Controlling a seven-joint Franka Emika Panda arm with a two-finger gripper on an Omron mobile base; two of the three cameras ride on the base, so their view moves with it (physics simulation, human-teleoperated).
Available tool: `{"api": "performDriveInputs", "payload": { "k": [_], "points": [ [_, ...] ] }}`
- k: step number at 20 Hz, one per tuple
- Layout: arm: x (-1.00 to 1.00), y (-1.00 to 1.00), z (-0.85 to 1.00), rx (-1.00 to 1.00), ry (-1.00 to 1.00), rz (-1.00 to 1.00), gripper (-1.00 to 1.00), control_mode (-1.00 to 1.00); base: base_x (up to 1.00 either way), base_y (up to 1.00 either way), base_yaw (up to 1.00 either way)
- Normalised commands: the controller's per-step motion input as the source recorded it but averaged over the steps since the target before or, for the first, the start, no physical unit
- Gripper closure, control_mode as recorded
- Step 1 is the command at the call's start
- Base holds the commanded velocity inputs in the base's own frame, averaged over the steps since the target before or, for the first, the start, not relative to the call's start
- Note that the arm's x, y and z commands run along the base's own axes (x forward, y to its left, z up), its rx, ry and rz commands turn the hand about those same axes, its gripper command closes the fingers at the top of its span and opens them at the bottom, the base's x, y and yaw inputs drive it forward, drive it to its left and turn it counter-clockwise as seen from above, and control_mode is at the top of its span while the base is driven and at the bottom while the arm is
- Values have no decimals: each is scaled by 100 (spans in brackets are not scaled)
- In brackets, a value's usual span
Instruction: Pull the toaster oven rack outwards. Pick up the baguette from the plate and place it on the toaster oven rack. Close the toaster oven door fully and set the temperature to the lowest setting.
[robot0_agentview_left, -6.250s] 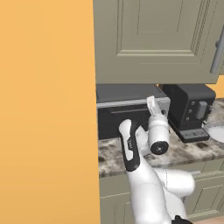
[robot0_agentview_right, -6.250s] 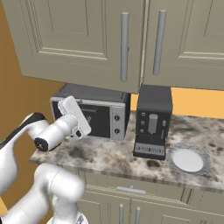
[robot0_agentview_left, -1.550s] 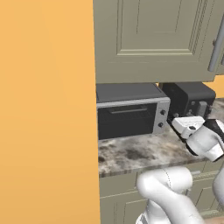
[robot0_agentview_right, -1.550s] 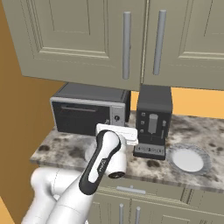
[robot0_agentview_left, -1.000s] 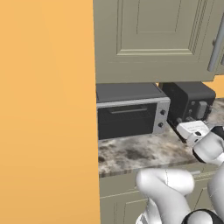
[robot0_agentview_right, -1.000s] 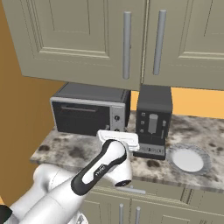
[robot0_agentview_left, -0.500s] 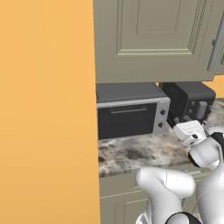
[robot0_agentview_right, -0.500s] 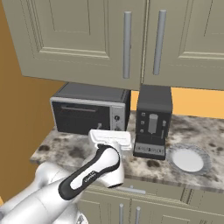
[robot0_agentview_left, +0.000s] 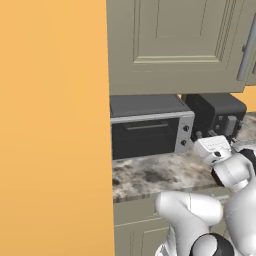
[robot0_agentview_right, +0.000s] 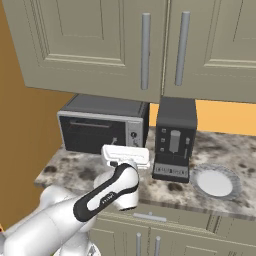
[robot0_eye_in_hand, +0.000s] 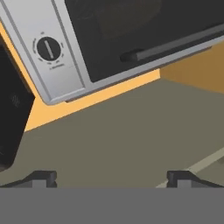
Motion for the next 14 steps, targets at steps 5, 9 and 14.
{"api": "performDriveInputs", "payload": {
  "k": [5,9,14],
  "points": [
    [23,1,-18,0,0,0,-100,-100,0,0,0],
    [29,8,-11,0,0,0,-100,-100,0,0,0],
    [34,9,-13,0,0,0,-100,-100,0,0,0]
  ]
}}
